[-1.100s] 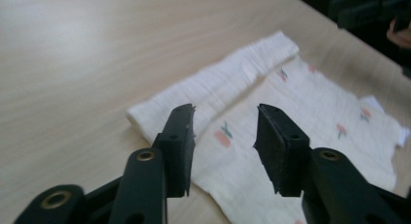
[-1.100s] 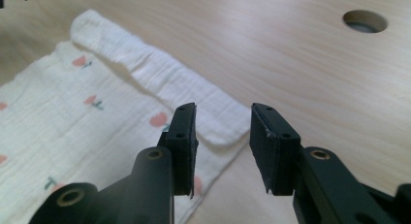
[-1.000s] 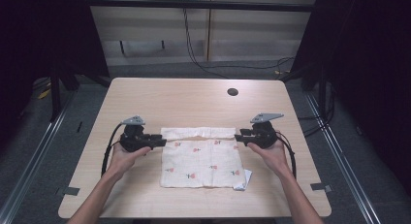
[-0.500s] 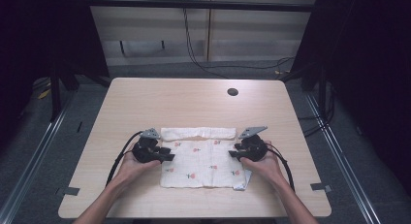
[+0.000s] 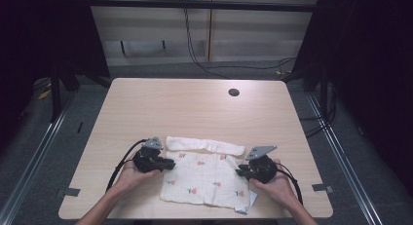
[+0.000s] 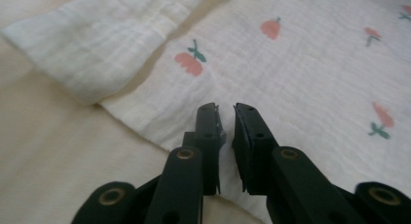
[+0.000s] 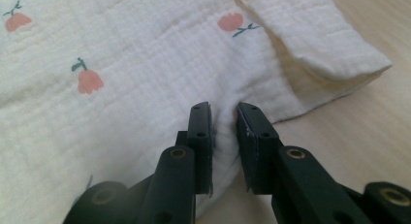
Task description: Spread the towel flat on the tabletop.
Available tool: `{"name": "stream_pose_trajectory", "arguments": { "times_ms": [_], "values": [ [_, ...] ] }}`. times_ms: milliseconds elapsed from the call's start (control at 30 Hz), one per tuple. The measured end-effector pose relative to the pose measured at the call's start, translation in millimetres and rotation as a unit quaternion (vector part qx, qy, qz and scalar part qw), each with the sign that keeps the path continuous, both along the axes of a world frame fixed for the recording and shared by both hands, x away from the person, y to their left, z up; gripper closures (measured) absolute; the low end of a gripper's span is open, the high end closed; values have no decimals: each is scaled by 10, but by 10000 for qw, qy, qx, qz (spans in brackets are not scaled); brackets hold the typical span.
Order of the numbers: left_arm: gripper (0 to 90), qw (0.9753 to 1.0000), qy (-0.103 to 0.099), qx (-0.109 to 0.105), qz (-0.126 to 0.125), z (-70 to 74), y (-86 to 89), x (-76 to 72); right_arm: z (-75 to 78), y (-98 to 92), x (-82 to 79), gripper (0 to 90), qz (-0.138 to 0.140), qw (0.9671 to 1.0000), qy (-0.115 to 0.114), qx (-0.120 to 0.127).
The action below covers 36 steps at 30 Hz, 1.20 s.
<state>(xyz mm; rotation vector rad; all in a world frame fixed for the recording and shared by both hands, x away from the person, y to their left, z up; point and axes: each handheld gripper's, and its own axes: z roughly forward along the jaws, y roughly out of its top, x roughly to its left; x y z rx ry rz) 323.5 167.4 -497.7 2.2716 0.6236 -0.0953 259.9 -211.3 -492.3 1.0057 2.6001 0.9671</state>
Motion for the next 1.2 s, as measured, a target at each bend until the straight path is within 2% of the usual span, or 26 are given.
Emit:
{"name": "stream_pose_trajectory", "arguments": {
  "times_ms": [100, 133, 200, 267, 300, 367, 433, 467, 600, 633, 667, 733, 833, 933, 1033, 1067, 1100, 1133, 1200],
  "values": [
    [818, 9999, 4, 56, -103, 17, 1, -86, 3, -22, -49, 717, 11, 10000, 40, 83],
    [814, 9998, 25, 47, -176, 20, 14, -91, 10, -36, -42, 696, 10, 9999, 27, 140],
    [791, 9999, 7, -7, -162, 33, 35, -88, 36, -48, -13, 673, -64, 9998, -11, 173],
    [773, 9998, -66, -166, -57, 93, 67, -64, 97, -66, 51, 660, -193, 9991, -150, 339],
    [768, 9994, -216, -240, 80, 149, 92, -39, 121, -72, 78, 660, -216, 9988, -209, 377],
    [771, 9984, -344, -389, 244, 223, 128, 44, 176, -71, 145, 660, -232, 9982, -371, 407],
    [763, 9976, -443, -392, 355, 244, 137, 115, 195, -55, 230, 663, -200, 9979, -461, 417],
    [759, 9967, -478, -476, 442, 242, 138, 157, 187, -45, 260, 663, -199, 9979, -480, 398],
    [703, 9965, -503, -403, 523, 193, 83, 305, 91, -15, 393, 650, -207, 9984, -427, 304],
    [683, 9970, -454, -385, 496, 163, 62, 332, 63, -14, 411, 635, -226, 9985, -443, 235],
    [663, 9979, -385, -271, 444, 132, 37, 356, 40, -15, 422, 625, -249, 9987, -419, 180],
    [638, 9987, -372, -13, 345, 71, -13, 376, 8, -25, 446, 621, -238, 9985, -471, 129],
    [611, 9988, -375, 96, 299, 17, -41, 380, -4, -23, 465, 599, -246, 9986, -460, 104],
    [596, 9983, -472, 152, 291, 12, -63, 361, -45, 7, 472, 628, -223, 9987, -456, -25],
    [679, 9980, -538, 205, 248, 11, -66, 353, -44, 9, 491, 760, -278, 9986, -458, -26],
    [759, 9978, -575, 229, 224, 11, -65, 352, -34, 6, 498, 830, -334, 9986, -417, -24],
    [828, 9982, -506, 236, 236, 21, -55, 373, -27, 5, 512, 868, -325, 9988, -359, 35],
    [860, 9984, -469, 164, 259, 27, -32, 403, -11, 2, 522, 877, -331, 9988, -365, 11],
    [873, 9987, -382, 33, 333, 55, 8, 439, 34, -11, 550, 880, -370, 9985, -366, 161]
  ]
}}
